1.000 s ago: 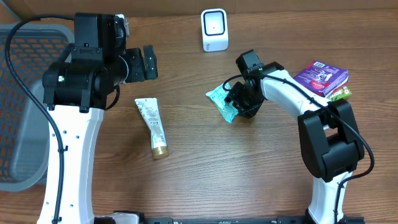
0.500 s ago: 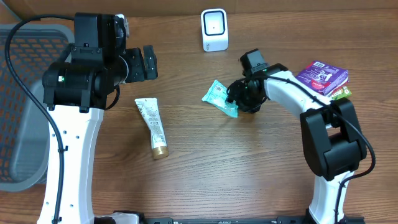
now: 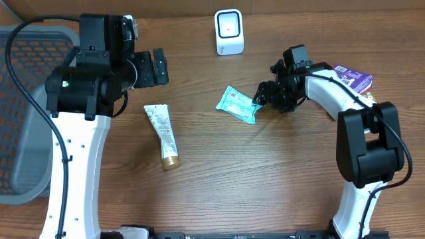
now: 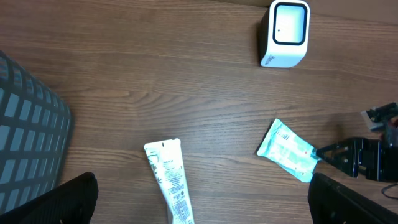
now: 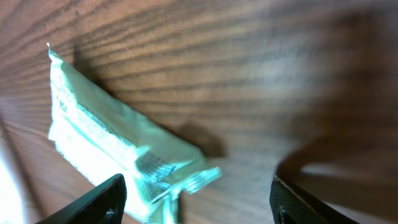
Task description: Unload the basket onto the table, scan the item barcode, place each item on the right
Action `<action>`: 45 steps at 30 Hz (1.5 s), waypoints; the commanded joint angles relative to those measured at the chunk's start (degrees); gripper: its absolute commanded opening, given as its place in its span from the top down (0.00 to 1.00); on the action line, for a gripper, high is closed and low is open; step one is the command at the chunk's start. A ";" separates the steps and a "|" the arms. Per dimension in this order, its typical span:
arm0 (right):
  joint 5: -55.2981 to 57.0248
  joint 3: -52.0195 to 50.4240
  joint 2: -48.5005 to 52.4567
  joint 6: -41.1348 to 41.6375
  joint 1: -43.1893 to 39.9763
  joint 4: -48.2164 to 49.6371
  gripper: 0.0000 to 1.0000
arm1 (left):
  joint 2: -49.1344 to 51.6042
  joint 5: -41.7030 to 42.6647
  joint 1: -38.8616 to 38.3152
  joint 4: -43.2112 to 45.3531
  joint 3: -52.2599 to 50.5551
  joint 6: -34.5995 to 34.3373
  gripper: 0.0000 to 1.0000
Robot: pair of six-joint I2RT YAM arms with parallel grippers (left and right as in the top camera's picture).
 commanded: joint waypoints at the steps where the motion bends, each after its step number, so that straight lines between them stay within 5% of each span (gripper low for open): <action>1: -3.26 -0.37 -0.26 14.36 1.20 1.40 0.26 | 0.31 0.39 -0.04 0.20 0.81 0.72 0.00; 11: -0.70 -10.78 -0.24 30.86 4.52 19.50 0.41 | 0.31 0.39 -0.04 0.20 0.81 0.74 0.01; 19: -2.56 -13.51 -0.26 30.47 5.49 22.95 0.61 | 0.31 0.42 -0.04 0.20 0.81 0.74 0.01; 27: -5.25 -13.44 -0.26 24.70 6.08 24.52 0.49 | 0.31 0.39 -0.04 0.20 0.81 0.74 0.00; 35: 3.32 -13.51 0.11 28.17 9.75 25.79 0.49 | 0.31 0.39 -0.04 0.20 0.81 0.72 0.00; 43: 4.09 -13.49 0.11 28.13 10.99 26.77 0.94 | 0.31 0.39 -0.04 0.20 0.81 0.72 0.00; 45: 1.20 -13.44 0.07 27.04 10.99 27.52 0.96 | 0.31 0.39 -0.04 0.20 0.81 0.74 0.00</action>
